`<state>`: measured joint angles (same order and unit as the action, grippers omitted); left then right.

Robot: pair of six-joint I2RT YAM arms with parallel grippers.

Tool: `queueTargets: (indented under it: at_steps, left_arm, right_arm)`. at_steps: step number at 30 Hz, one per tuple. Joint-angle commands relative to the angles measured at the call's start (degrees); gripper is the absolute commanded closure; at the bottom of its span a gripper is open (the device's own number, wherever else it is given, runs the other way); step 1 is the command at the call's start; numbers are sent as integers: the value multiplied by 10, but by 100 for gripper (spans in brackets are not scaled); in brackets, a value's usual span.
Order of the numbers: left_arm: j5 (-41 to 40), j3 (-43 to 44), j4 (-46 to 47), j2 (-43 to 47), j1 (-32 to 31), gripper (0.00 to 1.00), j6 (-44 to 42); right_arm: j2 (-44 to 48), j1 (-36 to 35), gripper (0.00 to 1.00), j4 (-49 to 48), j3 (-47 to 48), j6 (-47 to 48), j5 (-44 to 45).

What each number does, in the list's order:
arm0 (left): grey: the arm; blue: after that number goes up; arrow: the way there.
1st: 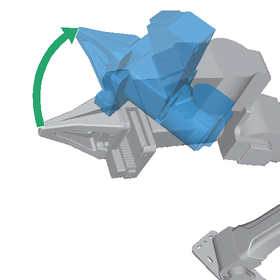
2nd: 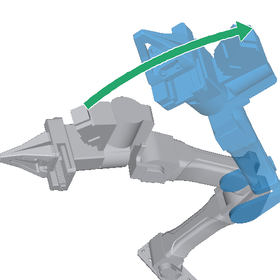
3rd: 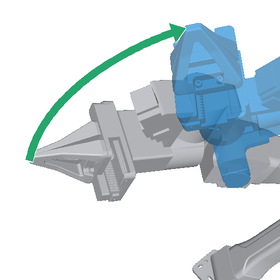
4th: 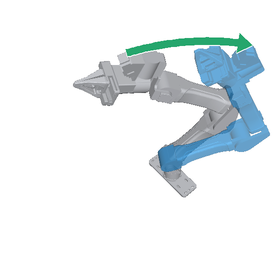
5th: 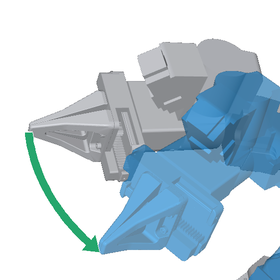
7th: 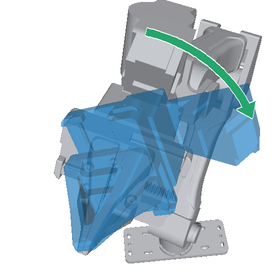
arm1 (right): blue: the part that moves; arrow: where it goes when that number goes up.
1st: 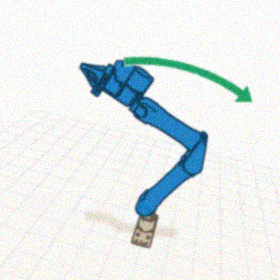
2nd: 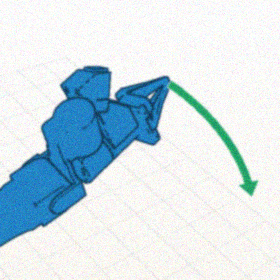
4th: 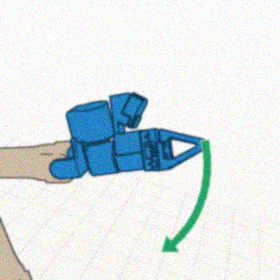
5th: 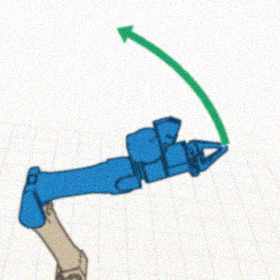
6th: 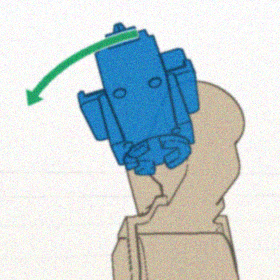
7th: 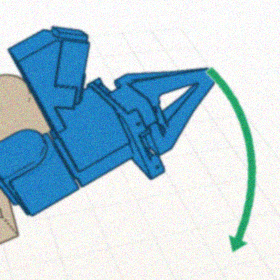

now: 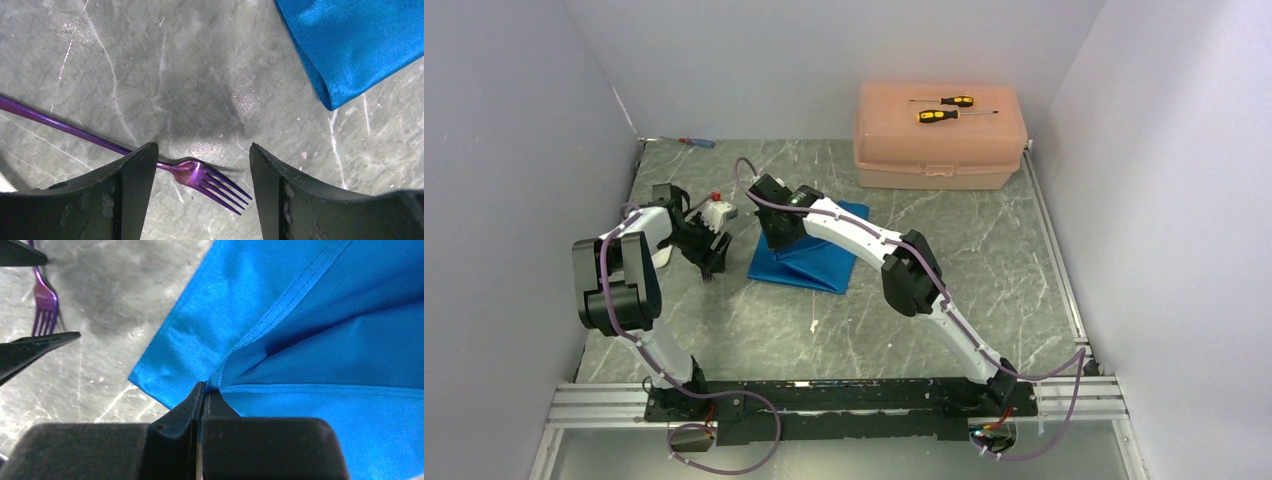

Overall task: Fold the napkin into a case and place the utensils inside
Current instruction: Fold the rectangle-folded napkin at the center of the board.

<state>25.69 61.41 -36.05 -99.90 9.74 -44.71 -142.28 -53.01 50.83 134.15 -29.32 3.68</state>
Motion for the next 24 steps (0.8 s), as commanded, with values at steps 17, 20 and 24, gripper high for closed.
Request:
queueTargets:
  at_steps: [17, 20, 24]
  left_arm:
    - [13, 27, -23, 16, 2, 27, -3]
    - [12, 35, -33, 18, 2, 27, -4]
    - [17, 50, -46, 22, 4, 27, -1]
  right_arm:
    - [-6, 9, 63, -94, 26, 19, -127]
    - [76, 32, 47, -106, -41, 20, -126]
    - [189, 72, 32, -142, -144, 16, -107]
